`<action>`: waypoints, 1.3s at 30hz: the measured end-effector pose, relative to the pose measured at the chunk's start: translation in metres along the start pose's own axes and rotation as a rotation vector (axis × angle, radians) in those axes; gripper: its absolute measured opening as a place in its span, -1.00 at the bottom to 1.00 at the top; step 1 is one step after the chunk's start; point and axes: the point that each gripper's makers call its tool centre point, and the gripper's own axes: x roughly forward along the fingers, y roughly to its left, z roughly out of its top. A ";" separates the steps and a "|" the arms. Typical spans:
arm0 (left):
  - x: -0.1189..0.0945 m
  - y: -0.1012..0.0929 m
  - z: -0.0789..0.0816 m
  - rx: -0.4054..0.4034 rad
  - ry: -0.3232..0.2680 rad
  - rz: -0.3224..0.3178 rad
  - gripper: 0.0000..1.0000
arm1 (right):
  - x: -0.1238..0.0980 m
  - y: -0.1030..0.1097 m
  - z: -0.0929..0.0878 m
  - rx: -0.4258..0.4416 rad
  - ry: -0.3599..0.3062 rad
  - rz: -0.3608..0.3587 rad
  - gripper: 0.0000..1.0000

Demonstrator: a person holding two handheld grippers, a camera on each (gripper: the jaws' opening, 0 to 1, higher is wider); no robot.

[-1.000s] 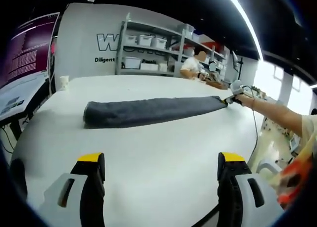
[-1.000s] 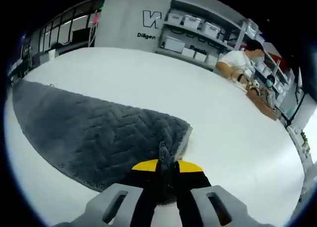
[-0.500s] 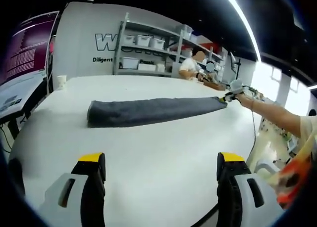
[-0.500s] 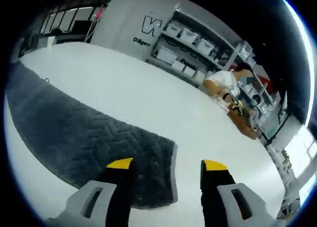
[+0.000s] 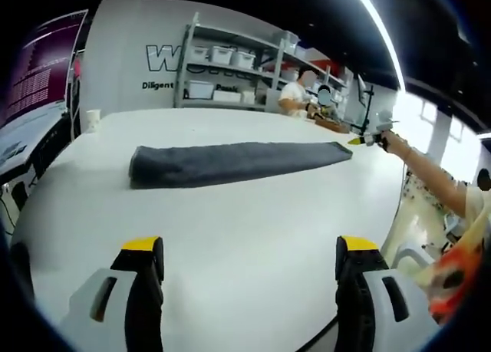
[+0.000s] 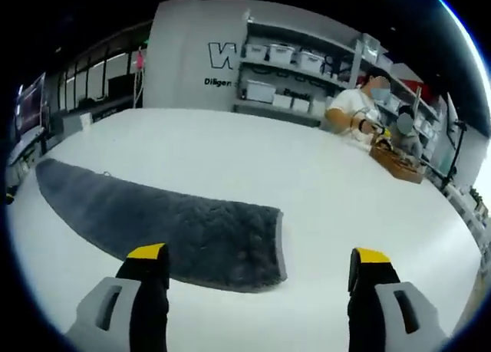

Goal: Open the folded towel by lifting each exposed corner and separating the folded layers until the towel lies flat within the target outline without major curled edges

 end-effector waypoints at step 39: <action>0.036 -0.023 0.040 0.052 0.016 -0.034 0.98 | -0.135 0.144 -0.071 -0.082 -0.075 0.400 0.94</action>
